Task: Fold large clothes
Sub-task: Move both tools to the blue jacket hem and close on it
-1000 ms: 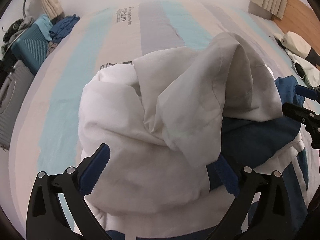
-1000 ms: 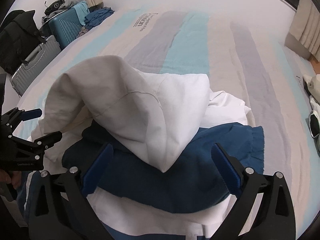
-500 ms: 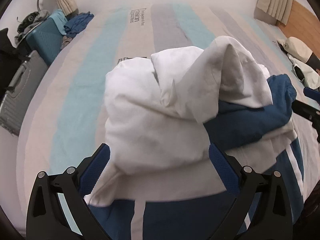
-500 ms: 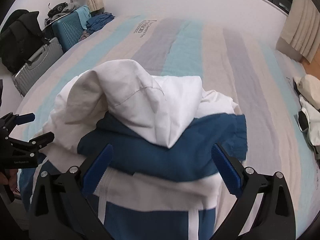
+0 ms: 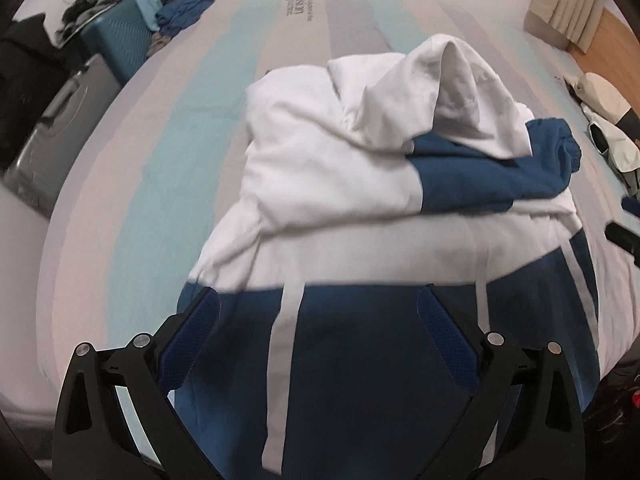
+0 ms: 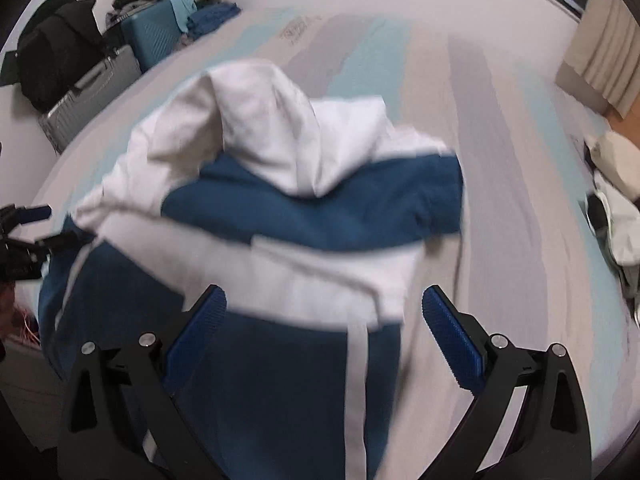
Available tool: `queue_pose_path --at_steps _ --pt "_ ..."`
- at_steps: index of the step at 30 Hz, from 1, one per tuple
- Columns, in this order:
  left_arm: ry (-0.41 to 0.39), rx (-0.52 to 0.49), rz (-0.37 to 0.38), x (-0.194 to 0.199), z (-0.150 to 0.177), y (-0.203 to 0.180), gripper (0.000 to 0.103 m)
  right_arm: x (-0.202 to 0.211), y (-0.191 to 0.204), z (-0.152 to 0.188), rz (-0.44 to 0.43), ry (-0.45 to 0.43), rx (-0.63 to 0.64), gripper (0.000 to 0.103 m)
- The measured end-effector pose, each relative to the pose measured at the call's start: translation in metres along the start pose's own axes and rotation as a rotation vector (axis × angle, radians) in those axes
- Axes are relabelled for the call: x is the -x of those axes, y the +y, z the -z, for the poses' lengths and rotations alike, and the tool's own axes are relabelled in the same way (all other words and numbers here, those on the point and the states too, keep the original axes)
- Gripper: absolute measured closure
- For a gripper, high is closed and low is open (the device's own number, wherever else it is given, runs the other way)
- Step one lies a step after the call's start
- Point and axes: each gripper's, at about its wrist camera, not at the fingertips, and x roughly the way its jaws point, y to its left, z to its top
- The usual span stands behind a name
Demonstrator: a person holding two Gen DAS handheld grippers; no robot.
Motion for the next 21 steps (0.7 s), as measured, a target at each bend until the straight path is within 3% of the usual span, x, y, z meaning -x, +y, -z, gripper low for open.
queue_pose_path --at_steps 11,15,21 --pt "0.044 -0.005 0.073 0.015 0.067 0.030 0.006 0.038 0.010 0.092 0.077 0.108 -0.083 0.008" --pt "0.054 -0.015 0.067 0.016 0.088 0.038 0.006 0.033 0.009 0.115 0.093 0.142 -0.096 0.008" --pt "0.114 0.050 0.068 0.011 0.116 0.049 0.006 0.018 0.003 0.137 0.088 0.214 -0.132 0.008"
